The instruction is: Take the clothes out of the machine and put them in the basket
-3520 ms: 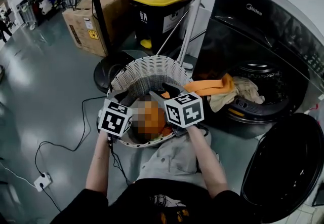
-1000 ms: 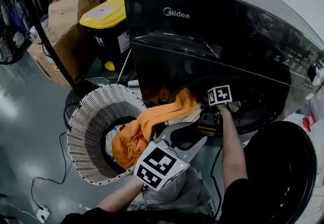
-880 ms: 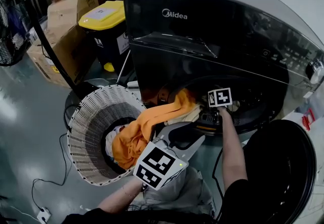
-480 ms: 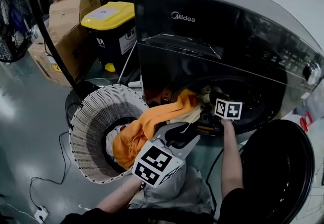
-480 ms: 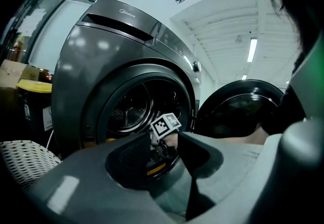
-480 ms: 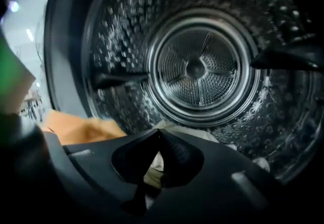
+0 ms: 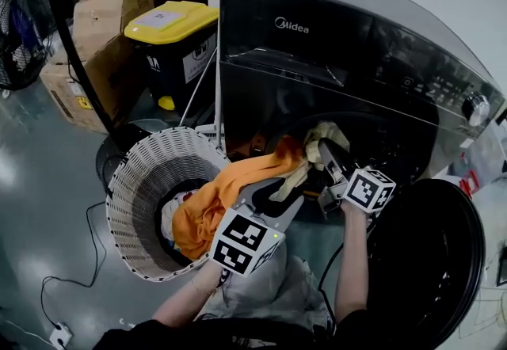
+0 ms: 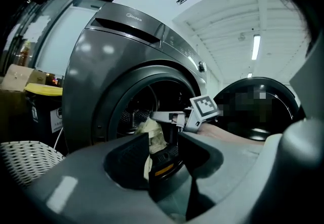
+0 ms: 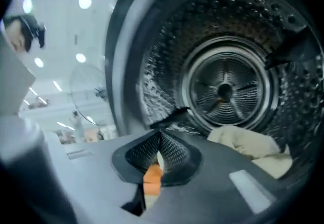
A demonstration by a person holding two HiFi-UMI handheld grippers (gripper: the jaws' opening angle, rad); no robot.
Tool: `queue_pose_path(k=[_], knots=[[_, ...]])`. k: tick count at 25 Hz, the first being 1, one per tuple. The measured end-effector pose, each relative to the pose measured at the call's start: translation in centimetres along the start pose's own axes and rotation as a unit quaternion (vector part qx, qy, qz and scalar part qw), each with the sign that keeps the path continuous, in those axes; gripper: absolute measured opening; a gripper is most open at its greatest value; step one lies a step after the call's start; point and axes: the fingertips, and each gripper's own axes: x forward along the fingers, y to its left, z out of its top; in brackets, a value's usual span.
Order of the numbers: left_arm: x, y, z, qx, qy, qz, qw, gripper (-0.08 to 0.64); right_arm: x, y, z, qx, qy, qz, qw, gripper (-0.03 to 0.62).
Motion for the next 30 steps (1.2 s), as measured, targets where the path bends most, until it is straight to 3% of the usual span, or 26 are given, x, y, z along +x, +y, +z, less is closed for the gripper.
queue_pose_path(k=[4, 8, 12, 15, 17, 19, 24, 27, 30], knots=[[-0.6, 0.9, 1.3, 0.041, -0.017, 0.026, 0.9987, 0.201, -1.7, 5.7, 2.1, 0.043, -0.032, 0.072, 0.996, 0.028], [0.4, 1.7, 2.0, 0.097, -0.018, 0.028, 0.9948, 0.246, -3.4, 11.6, 4.9, 0.085, -0.063, 0.159, 0.982, 0.028], [2.2, 1.3, 2.4, 0.118, -0.025, 0.006, 0.9927, 0.311, -4.1, 17.0, 6.6, 0.059, -0.041, 0.211, 0.975, 0.028], [2.9, 2.1, 3.7, 0.104, -0.063, 0.032, 0.9920, 0.313, -4.1, 19.5, 6.0, 0.038, -0.006, 0.219, 0.975, 0.028], [3.1, 2.9, 4.3, 0.080, -0.079, 0.050, 0.9924, 0.268, -3.9, 20.3, 5.0, 0.033, 0.009, 0.219, 0.975, 0.028], [3.1, 3.5, 4.3, 0.059, -0.079, 0.058, 0.9934, 0.107, -3.9, 20.6, 4.0, 0.027, 0.016, 0.216, 0.976, 0.029], [2.1, 3.7, 3.6, 0.052, -0.058, 0.056, 0.9954, 0.055, -5.1, 19.3, 3.6, -0.020, -0.022, 0.173, 0.985, 0.038], [1.2, 3.8, 3.1, 0.047, -0.054, 0.053, 0.9960, 0.051, -6.2, 15.7, 3.7, -0.102, -0.036, 0.093, 0.990, 0.183], [0.3, 4.2, 2.7, 0.031, -0.056, 0.052, 0.9966, 0.049, -6.5, 9.7, 1.4, -0.184, 0.008, 0.018, 0.983, 0.266]])
